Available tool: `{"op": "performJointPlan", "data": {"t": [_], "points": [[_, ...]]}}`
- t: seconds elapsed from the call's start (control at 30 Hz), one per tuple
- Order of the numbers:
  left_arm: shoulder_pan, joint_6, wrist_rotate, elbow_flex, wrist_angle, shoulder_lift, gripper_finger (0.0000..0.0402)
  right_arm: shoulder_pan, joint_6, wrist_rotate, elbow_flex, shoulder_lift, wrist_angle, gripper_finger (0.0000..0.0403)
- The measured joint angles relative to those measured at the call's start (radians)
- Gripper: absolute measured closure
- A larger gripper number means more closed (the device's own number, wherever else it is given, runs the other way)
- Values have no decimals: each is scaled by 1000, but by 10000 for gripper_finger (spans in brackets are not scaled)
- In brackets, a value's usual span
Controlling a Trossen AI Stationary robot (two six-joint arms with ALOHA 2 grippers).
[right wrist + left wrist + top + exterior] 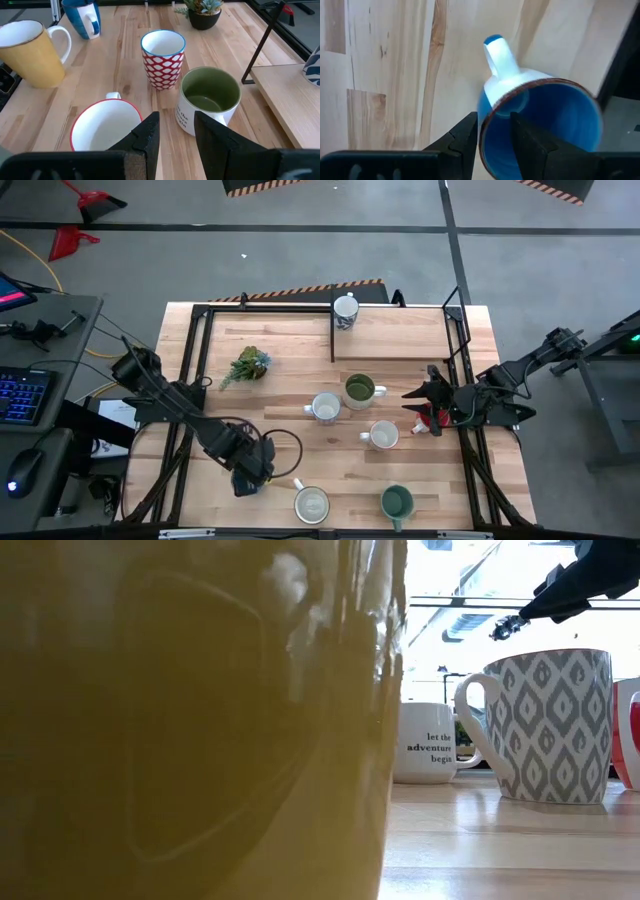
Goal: Place coffee mugs
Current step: Move the blue mug to the center of the table
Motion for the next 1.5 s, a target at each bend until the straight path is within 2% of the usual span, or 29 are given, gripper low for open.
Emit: {"op": "performJointPlan", "data": {"t": [0.4,0.6,0.7,0.83,0.97,1.23,1.5], "points": [[0,-2,3,0,1,136,295,0,0,-27,0,0,-1,299],[3,-2,4,0,0,162,297,0,0,-27,0,0,-6,299],[4,-1,7,0,-1,160,322,0,0,-27,0,0,-12,299],[13,-25,15,1,-6,159,387,0,0,-27,0,0,-20,299],[31,-44,2,1,-9,154,394,0,0,-27,0,0,-26,299],[121,21,5,0,-91,89,398,0,2,-26,0,0,-28,299],[299,171,-3,-1,-121,3,398,0,3,-26,0,0,-28,299]]}}
